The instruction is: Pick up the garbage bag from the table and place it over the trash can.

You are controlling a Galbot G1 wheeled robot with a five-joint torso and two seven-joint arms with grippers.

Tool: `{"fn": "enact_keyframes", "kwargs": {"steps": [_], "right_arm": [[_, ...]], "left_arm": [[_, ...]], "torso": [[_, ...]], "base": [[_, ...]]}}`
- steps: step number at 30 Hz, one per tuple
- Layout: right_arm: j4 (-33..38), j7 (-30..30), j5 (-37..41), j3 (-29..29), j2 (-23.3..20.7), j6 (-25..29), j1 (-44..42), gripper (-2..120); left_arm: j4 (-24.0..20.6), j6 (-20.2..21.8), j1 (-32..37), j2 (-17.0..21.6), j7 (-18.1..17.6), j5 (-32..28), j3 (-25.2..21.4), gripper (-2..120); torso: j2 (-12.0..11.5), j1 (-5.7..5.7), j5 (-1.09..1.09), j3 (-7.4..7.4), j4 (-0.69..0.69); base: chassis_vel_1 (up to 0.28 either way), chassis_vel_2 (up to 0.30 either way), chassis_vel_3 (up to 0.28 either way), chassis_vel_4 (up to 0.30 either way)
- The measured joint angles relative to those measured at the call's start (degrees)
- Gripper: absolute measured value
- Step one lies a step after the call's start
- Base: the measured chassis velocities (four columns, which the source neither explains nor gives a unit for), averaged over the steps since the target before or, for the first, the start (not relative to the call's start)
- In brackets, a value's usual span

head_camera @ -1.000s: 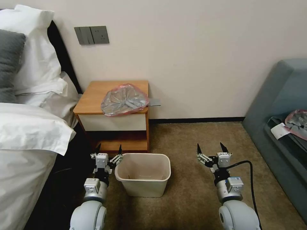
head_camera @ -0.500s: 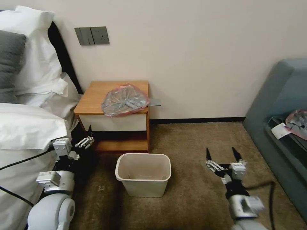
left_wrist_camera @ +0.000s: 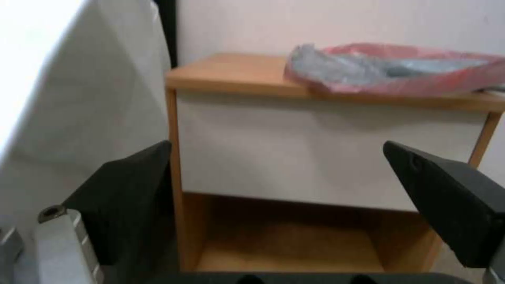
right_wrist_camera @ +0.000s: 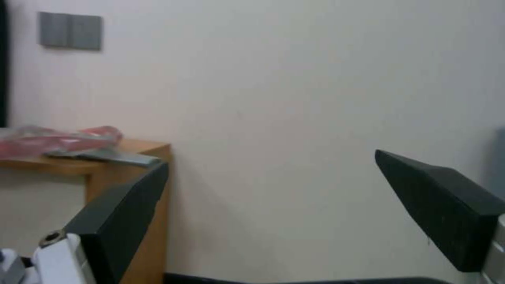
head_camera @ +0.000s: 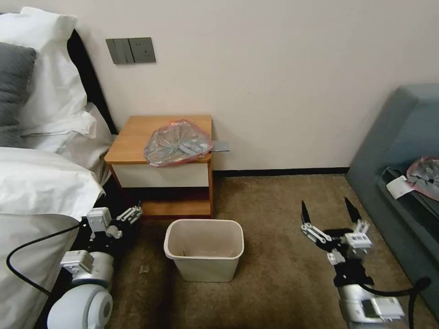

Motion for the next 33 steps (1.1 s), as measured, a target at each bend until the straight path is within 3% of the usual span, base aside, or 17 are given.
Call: {"fn": "enact_keyframes", "kwargs": {"steps": [4,11,15,21,23,28,33], "right_arm": [[-4.4,0.7,-3.8,-3.7,-2.5,1.8,5.6,100],[-15.8,3.9,-24.3,-10.8,-4.0,2.8,22.0,100],[-20.1,5.4,-30.6,-12.8,-4.1,3.9,27.3,100],[-33.2,7.6,-46.2,-18.0,-4.6,8.4,40.4,100],[-34.2,7.4,-47.4,-18.1,-4.8,8.8,41.4,100],[-45.6,7.7,-54.8,-18.1,-4.7,11.5,51.1,100],[-50.3,8.2,-56.6,-18.2,-4.3,12.8,55.6,100]], "left_arm": [[1.2,-0.8,0.3,-0.6,-1.2,-0.3,0.2,100],[2.0,-1.5,0.3,-1.4,-3.3,0.9,1.2,100],[2.9,-1.8,0.1,-1.7,-3.5,1.9,1.2,100],[4.8,-2.4,-0.1,-2.1,-3.8,3.1,1.0,100],[4.9,-2.4,-0.1,-2.2,-3.9,3.3,1.0,100],[6.0,-2.5,-0.2,-2.5,-4.3,4.6,1.1,100],[6.1,-2.6,-0.2,-2.7,-4.3,4.7,1.1,100]], "torso": [[0.0,0.00,-0.02,0.00,0.00],[0.0,0.00,-0.01,0.01,0.00],[0.0,0.00,-0.02,0.01,-0.01],[0.0,0.01,-0.01,0.01,0.01],[0.0,0.01,-0.01,0.01,0.01],[0.0,0.01,0.00,0.01,0.00],[0.0,0.01,-0.01,0.01,0.00]], "base": [[0.000,0.000,0.000,0.000],[0.000,0.000,0.000,0.000],[0.000,0.000,0.000,0.000],[0.000,0.000,0.000,0.000],[0.000,0.000,0.000,0.000],[0.000,0.000,0.000,0.000],[0.000,0.000,0.000,0.000]]}}
